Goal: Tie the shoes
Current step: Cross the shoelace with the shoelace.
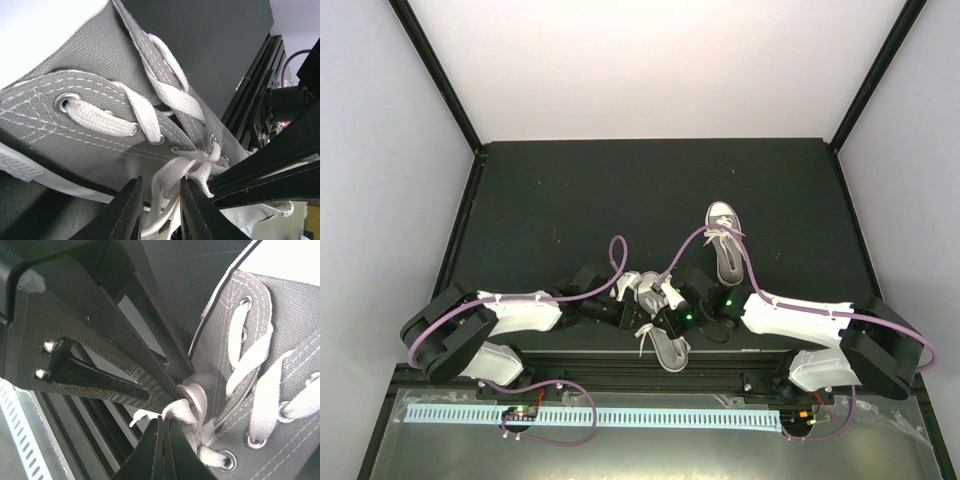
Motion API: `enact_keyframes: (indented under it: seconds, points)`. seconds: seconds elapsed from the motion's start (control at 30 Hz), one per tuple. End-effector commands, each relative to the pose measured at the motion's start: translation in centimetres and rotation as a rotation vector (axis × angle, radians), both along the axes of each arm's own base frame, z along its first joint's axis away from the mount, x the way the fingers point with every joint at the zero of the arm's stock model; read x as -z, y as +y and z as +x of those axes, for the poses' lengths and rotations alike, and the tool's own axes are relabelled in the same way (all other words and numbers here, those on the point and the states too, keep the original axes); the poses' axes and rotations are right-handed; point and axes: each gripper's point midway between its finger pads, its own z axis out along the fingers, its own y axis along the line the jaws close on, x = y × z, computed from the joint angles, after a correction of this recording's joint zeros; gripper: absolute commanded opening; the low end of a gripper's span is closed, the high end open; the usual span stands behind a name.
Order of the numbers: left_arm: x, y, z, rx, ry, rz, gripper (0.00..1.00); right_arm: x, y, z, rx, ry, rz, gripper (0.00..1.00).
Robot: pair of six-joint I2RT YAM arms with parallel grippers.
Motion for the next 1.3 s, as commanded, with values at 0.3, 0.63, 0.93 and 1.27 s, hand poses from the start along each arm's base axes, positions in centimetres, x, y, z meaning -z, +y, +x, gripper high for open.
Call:
enact_keyframes:
  seconds: [0.3,0.63,0.93,1.27]
  points:
    - [-1.8,-1.6,1.2,-0.009,-0.025,-0.089,0.02,-1.6,-0.6,0.5,0.022,-0.056,0.011,0.28]
    - [-2.9,-1.3,2.2,-0.067,-0.051,-0.086,0.02,-2.1,-2.9,-0.6,0.037,-0.082,0.027,0.58]
    - [-3.0,-0.8,2.4,-0.084,-0.061,-0.068,0.01,-0.1,-4.6,-1.3,0.09,-0.04,-0.003,0.58]
    - [-2.8,-0.2,2.7,-0.102,-0.069,-0.039,0.01,-0.4,-4.9,-1.6,0.107,-0.03,0.018,0.17]
